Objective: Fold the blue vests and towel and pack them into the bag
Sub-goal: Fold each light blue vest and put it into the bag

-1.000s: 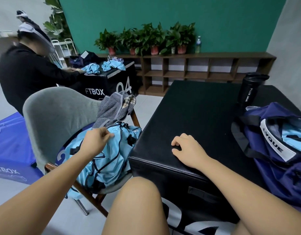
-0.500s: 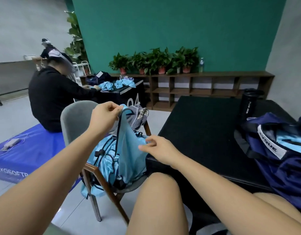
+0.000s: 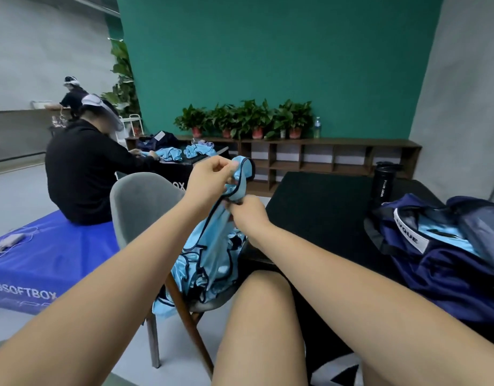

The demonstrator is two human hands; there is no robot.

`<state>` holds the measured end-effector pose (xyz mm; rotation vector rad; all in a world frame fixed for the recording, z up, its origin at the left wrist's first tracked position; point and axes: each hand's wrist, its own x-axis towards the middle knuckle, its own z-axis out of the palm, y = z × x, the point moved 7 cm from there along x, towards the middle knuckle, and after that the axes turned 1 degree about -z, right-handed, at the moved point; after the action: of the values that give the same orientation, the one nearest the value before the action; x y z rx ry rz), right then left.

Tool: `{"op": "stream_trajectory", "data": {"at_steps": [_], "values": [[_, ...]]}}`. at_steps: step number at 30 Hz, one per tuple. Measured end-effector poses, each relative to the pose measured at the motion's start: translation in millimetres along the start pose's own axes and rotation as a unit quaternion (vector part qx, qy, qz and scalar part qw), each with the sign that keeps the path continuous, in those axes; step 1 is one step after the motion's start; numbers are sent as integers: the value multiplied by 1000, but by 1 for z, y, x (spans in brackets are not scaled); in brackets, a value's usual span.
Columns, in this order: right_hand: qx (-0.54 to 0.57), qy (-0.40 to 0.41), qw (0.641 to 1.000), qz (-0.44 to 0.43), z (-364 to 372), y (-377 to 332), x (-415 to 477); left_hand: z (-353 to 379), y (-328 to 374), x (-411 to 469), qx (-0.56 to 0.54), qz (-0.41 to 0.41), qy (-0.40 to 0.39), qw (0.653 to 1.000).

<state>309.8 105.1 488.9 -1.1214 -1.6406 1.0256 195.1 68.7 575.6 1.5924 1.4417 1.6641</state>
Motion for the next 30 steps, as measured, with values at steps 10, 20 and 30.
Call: {"op": "stream_trajectory", "data": {"at_steps": [10,20,30], "values": [[36,55,998,-21,-70,-65,13,-20,-65,-70,90,-22,-16,996],[39,76,995,-45,-113,-116,14,14,-148,-118,220,-78,-52,971],[26,137,989,-42,-175,-116,16,23,-137,-92,183,-96,-101,973]]}}
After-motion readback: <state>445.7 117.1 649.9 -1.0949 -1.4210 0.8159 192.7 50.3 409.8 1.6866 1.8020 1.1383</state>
